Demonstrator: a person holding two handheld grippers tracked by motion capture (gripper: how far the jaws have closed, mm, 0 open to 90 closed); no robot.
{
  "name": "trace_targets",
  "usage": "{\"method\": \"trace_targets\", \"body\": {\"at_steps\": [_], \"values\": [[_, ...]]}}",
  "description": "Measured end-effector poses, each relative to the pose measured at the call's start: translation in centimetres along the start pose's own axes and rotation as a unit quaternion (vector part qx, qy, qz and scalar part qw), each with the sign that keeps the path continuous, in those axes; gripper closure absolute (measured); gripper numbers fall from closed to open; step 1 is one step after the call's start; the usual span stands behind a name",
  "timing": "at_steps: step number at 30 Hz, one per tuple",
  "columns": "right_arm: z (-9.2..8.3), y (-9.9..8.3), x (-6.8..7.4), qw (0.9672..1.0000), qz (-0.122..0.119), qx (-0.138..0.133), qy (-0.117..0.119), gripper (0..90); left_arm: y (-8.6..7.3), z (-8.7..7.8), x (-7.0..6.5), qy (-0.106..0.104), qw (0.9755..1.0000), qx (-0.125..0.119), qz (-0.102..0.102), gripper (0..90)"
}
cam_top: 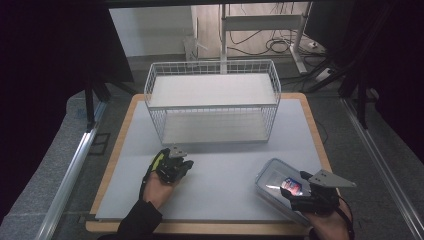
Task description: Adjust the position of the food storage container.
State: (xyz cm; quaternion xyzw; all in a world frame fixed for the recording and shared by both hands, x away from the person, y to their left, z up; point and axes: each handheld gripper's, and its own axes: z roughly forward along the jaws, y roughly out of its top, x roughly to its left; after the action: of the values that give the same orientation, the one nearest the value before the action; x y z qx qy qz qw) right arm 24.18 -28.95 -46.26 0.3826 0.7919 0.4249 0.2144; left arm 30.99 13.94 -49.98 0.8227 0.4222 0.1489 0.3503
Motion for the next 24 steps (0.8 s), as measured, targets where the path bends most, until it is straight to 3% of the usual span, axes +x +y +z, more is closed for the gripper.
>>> {"method": "trace_targets", "body": {"at_steps": [7,10,12,18,19,20,21,24], "values": [[0.0,0.0,0.0,1.0,-0.002,0.003,-0.001,12.6,-0.7,-0.8,1.3,0.019,0.9997,0.0,-0.018,90.0],[0.0,0.0,0.0,1.0,-0.003,0.003,-0.002,12.6,-1.2,-1.2,2.4,0.037,0.9989,0.002,-0.03,90.0],[0.0,-0.1,0.0,1.0,-0.003,0.006,-0.003,12.6,-1.5,-1.4,3.0,0.036,0.9986,0.001,-0.039,90.0],[0.1,-0.1,0.0,0.9999,-0.002,0.01,-0.001,14.1,-1.4,-1.6,2.4,0.037,0.9987,-0.007,-0.034,88.5],[0.0,0.0,-0.1,0.9999,0.0,0.012,-0.002,15.6,-1.2,-1.7,2.1,0.035,0.9989,-0.01,-0.029,87.4],[-0.3,0.0,-0.3,0.9999,0.009,0.011,0.001,24.2,-0.9,-1.9,1.7,0.029,0.9992,-0.019,-0.018,84.2],[-0.3,0.0,-0.3,0.9999,0.009,0.011,0.001,24.2,-0.9,-1.9,1.7,0.029,0.9992,-0.019,-0.018,82.1],[-1.5,0.0,-1.2,0.9994,0.016,0.028,-0.01,44.6,-0.5,-2.4,0.7,0.003,0.9991,-0.041,-0.005,76.7]]}}
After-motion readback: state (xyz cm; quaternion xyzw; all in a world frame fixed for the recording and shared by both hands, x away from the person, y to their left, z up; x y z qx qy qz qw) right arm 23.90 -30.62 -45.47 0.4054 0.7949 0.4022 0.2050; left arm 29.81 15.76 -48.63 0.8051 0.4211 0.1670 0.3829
